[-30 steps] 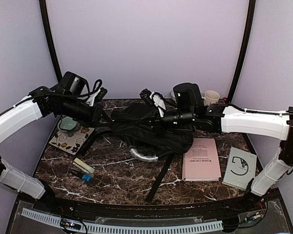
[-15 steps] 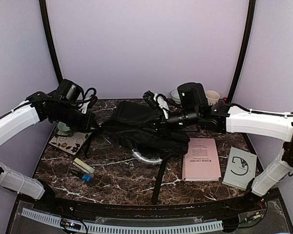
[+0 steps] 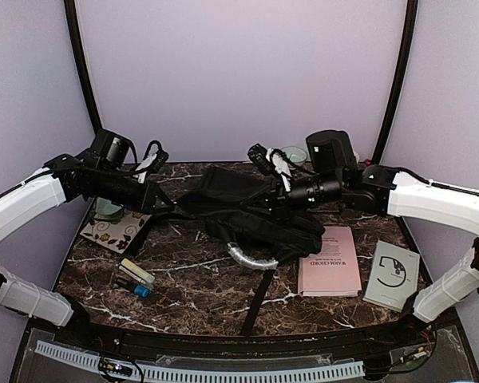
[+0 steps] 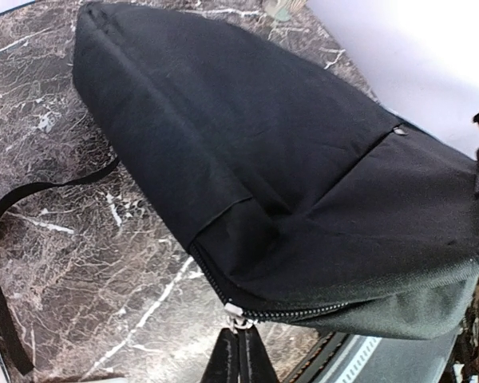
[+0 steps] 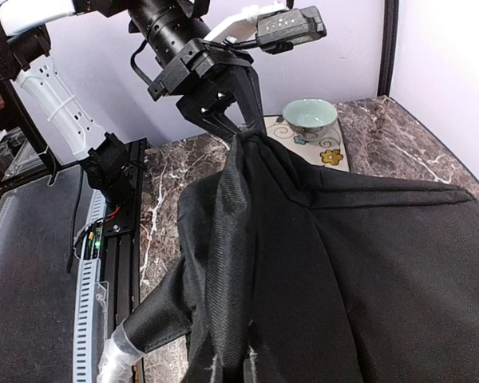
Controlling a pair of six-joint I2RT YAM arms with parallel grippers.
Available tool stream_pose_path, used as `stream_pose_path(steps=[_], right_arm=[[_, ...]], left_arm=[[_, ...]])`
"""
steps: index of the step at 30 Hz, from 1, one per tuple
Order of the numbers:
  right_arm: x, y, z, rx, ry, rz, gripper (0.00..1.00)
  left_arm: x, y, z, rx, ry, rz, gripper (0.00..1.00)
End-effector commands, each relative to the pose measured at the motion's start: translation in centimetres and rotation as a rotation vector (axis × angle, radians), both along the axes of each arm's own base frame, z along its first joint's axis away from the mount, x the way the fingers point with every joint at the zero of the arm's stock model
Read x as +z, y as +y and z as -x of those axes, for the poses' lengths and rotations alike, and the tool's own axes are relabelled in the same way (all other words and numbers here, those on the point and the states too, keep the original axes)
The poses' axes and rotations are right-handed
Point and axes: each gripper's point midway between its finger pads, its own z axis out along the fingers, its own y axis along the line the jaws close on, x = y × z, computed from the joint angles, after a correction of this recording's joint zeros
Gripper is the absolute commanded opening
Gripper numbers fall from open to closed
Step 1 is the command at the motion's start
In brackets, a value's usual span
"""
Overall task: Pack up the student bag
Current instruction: Put down the student bag at the center of the board.
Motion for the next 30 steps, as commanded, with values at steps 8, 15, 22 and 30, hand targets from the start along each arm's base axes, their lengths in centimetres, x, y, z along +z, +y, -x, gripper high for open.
stream_pose_path(steps=[8, 15, 22, 30], right_arm=[[2.5, 3.1, -0.8, 0.073, 0.069, -0.036, 0.76], [4.1, 4.2, -1.1, 0.089, 0.054, -0.095, 0.88], [4.3, 5.2, 0.4, 0.094, 0.069, -0.102, 0.9], [1.6, 7.9, 0.0, -0.042, 0.039, -0.011, 0.91]], left_arm=[[3.3, -3.4, 1.5, 0.024, -0.048, 0.133, 0.0], [5.0, -3.9, 0.7, 0.069, -0.06, 0.137, 0.0], [7.0, -3.8, -0.5, 0.167, -0.078, 0.153, 0.0], [4.9, -2.5, -1.8, 0.432, -0.002, 0.092, 0.0]])
